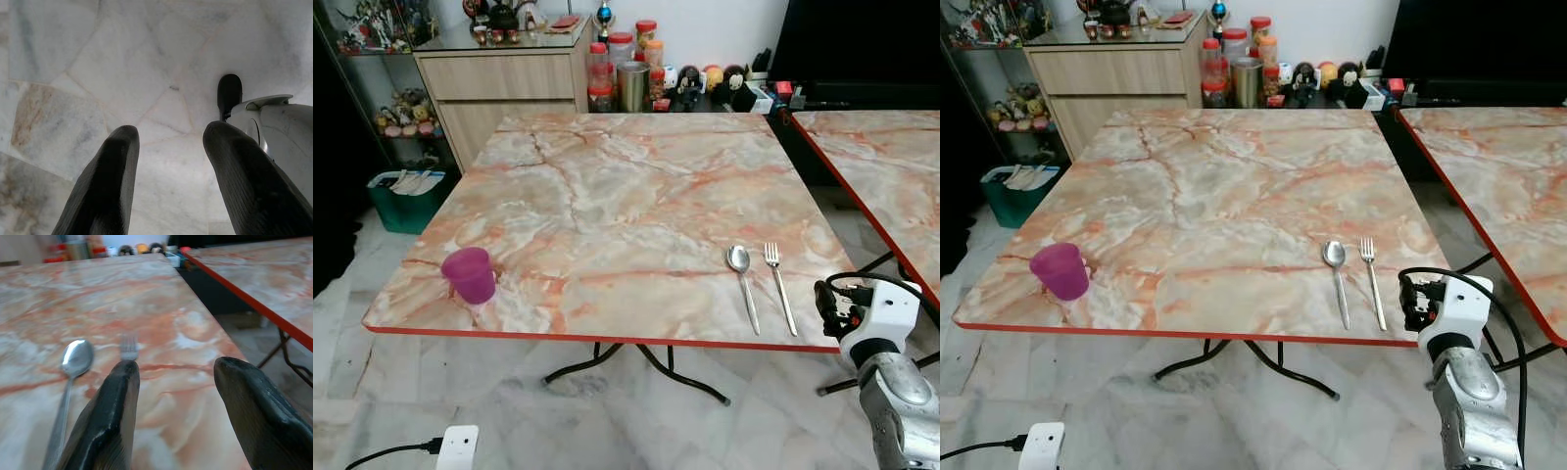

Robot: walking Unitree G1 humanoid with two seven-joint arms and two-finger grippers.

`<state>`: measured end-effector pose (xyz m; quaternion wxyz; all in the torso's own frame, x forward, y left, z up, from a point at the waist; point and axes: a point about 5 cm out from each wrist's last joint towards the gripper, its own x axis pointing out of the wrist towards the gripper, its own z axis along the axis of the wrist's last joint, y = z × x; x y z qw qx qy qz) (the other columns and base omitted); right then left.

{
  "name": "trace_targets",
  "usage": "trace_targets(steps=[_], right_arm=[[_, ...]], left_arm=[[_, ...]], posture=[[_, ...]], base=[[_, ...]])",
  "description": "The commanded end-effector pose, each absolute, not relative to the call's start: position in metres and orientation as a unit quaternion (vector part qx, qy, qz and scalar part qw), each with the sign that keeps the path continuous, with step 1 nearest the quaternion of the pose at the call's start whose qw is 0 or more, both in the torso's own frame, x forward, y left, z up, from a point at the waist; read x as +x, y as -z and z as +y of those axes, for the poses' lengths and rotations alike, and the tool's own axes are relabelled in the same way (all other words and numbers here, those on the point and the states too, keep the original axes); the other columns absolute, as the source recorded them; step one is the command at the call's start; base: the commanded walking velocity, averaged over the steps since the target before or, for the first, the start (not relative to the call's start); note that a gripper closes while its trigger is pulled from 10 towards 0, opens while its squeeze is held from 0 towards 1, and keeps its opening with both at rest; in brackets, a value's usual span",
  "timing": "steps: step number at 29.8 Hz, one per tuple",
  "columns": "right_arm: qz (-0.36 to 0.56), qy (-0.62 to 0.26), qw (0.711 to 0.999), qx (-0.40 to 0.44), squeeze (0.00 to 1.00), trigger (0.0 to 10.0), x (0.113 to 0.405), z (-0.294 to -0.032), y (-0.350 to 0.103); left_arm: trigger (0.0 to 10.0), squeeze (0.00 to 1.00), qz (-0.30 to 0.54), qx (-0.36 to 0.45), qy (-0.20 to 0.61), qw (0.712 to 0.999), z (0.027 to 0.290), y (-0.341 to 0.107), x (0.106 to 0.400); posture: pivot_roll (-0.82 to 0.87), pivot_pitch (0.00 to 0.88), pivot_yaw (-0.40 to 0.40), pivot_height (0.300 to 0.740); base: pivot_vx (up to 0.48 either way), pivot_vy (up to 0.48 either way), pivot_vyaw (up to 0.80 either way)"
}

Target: Setting the table

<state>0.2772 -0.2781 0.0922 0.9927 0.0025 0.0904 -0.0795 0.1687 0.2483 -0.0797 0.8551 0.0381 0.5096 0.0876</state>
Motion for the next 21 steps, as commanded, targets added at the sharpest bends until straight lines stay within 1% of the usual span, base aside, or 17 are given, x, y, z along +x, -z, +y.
trace_targets(steps=[1, 8, 11, 21], right_arm=[[0.082, 0.094, 0.992, -0.006, 0.00, 10.0, 0.295, -0.285, -0.105], [0.078, 0.093, 0.992, -0.018, 0.00, 10.0, 0.310, -0.282, -0.113], [0.068, 0.083, 0.994, -0.015, 0.00, 10.0, 0.315, -0.277, -0.118], [0.064, 0.074, 0.995, -0.020, 0.00, 10.0, 0.317, -0.272, -0.116]], left_arm=[[10.0, 0.00, 0.504, 0.052, -0.076, 0.859, 0.249, 0.078, 0.172], [10.0, 0.00, 0.503, 0.053, -0.076, 0.859, 0.250, 0.078, 0.171], [10.0, 0.00, 0.504, 0.053, -0.076, 0.859, 0.250, 0.079, 0.169], [10.0, 0.00, 0.506, 0.056, -0.075, 0.858, 0.251, 0.079, 0.167]], posture=[[0.03, 0.017, 0.023, 0.740], [0.04, 0.017, 0.019, 0.740], [0.04, 0.018, 0.019, 0.740], [0.04, 0.000, 0.018, 0.740]], base=[[0.000, 0.000, 0.00], [0.000, 0.000, 0.00], [0.000, 0.000, 0.00], [0.000, 0.000, 0.00]])
